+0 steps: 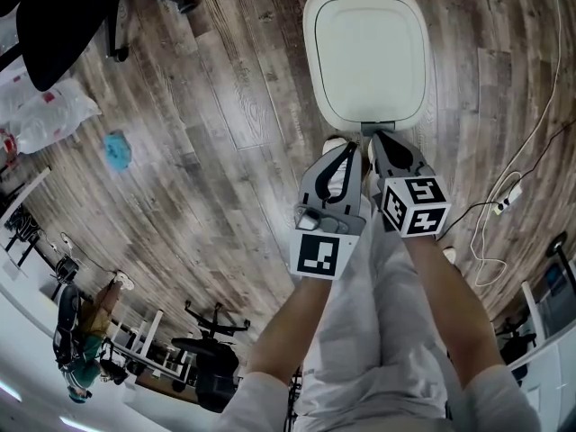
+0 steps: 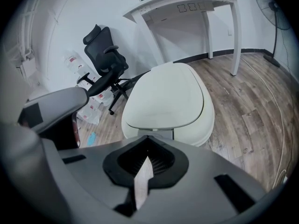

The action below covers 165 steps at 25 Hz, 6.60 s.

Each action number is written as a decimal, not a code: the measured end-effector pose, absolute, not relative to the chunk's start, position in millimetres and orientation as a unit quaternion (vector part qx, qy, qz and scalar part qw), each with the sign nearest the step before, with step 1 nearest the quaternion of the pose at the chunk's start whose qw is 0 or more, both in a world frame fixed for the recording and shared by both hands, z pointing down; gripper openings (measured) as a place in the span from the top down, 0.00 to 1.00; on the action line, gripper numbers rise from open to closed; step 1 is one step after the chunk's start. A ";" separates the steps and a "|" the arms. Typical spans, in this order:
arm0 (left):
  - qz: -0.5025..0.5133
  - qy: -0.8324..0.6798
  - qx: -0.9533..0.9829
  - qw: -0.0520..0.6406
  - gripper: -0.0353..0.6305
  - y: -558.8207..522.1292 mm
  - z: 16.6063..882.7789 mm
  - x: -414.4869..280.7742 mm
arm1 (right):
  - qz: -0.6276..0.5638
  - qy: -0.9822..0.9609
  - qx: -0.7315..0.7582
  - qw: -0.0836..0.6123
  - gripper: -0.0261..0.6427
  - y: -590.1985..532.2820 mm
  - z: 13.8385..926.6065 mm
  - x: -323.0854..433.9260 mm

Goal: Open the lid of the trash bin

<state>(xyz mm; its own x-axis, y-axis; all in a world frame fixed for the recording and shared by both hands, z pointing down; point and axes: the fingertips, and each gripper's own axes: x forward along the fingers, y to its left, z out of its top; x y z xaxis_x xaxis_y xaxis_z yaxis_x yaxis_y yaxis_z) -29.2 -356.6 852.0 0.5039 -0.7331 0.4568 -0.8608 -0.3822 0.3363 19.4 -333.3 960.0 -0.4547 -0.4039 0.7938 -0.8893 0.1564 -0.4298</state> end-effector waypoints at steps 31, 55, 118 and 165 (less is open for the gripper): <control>0.097 -0.485 0.836 0.236 0.94 -368.0 780.3 -20.7 | 0.442 -0.734 0.485 0.174 0.94 -344.7 867.9 41.0; 0.052 -0.461 0.870 0.167 0.94 -349.2 498.4 -35.9 | 0.280 -0.794 0.521 0.137 0.94 -320.4 524.3 107.8; -0.050 -0.517 0.854 0.017 0.94 199.0 271.3 -101.6 | 0.142 -0.826 0.545 0.010 0.94 193.9 287.6 124.5; -0.060 -0.545 0.835 -0.052 0.94 271.9 225.6 -35.0 | 0.166 -0.811 0.561 -0.015 0.94 273.0 278.5 239.8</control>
<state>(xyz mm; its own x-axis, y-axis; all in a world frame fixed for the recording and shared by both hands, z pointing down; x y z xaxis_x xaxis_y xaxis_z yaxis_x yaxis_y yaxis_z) -35.0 271.9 225.6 0.3994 -0.9033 -0.1567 -0.9157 -0.4014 -0.0206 239.8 273.0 278.5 -0.3706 -0.9146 0.1619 -0.9048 0.3161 -0.2852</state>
